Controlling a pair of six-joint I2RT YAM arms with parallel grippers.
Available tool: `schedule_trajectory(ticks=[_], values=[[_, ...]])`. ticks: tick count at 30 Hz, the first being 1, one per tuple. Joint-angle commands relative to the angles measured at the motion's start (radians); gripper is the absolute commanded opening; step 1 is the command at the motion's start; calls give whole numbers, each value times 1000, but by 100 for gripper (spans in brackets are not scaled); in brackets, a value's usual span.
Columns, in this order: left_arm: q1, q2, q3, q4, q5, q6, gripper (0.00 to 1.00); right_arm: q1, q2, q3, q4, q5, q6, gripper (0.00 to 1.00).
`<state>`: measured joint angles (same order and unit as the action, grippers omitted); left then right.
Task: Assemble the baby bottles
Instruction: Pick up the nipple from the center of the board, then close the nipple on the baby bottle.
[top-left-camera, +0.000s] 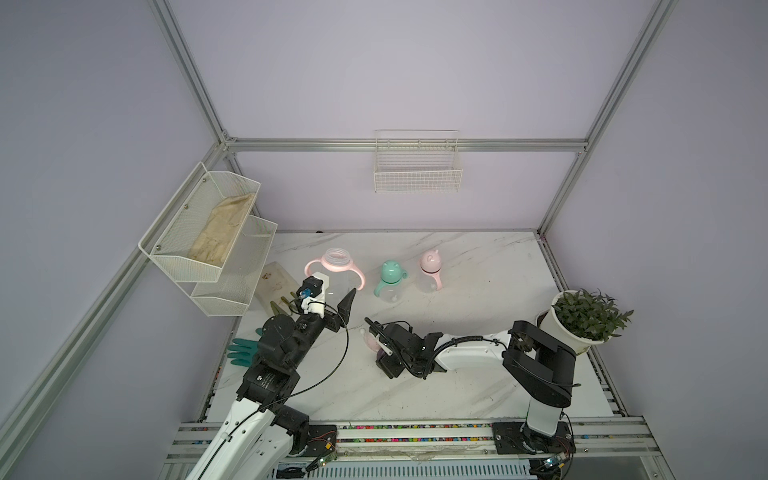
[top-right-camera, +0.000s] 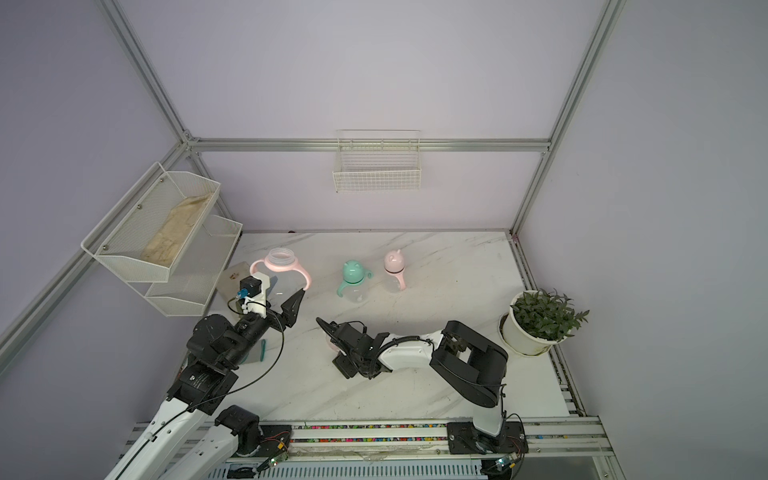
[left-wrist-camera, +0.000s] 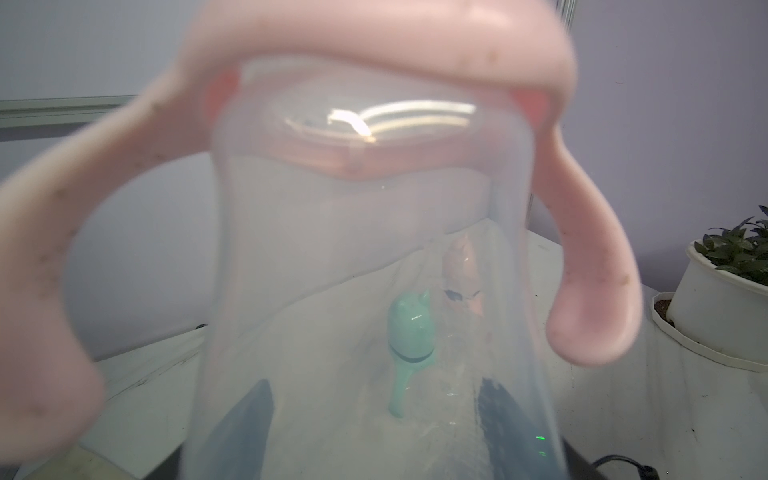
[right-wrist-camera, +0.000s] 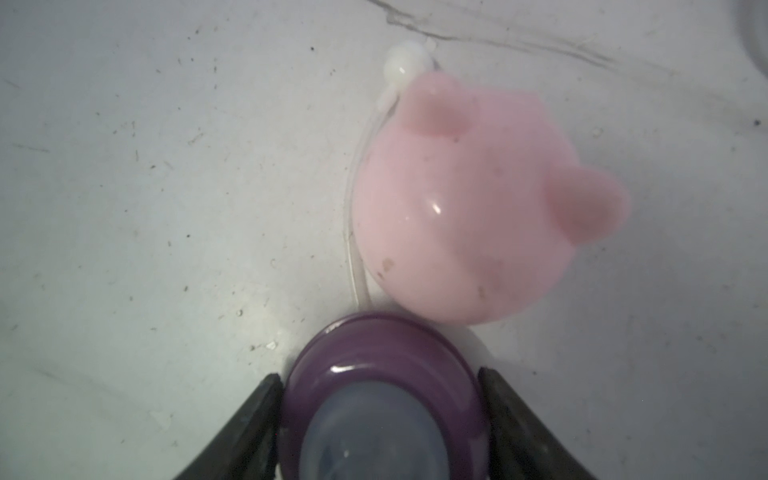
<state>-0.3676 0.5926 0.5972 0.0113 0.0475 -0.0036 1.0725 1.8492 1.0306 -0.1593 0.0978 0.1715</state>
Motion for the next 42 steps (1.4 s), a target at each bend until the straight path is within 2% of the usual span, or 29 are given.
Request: schedule_trajectory(ticks=[1,6,11,18,27,29,33,42], values=[[5,-9,-3,41,-1,16,0,8,-13,1,-115,-17,18,59],[5,8,-27,98,-23,24,0,9,-91,55,-180,-50,38,54],[6,60,-46,194,-17,34,0,-1,-205,174,-302,-74,10,52],[6,141,-44,304,34,79,0,-18,-323,327,-517,-109,-44,51],[7,165,-50,333,138,126,0,-80,-438,504,-708,-74,-79,50],[8,176,-71,374,138,96,0,-107,-459,548,-732,-71,-85,50],[7,200,-130,480,205,87,0,-140,-438,684,-785,-24,-116,50],[2,268,-145,476,359,78,0,-159,-283,1030,-810,11,-226,48]])
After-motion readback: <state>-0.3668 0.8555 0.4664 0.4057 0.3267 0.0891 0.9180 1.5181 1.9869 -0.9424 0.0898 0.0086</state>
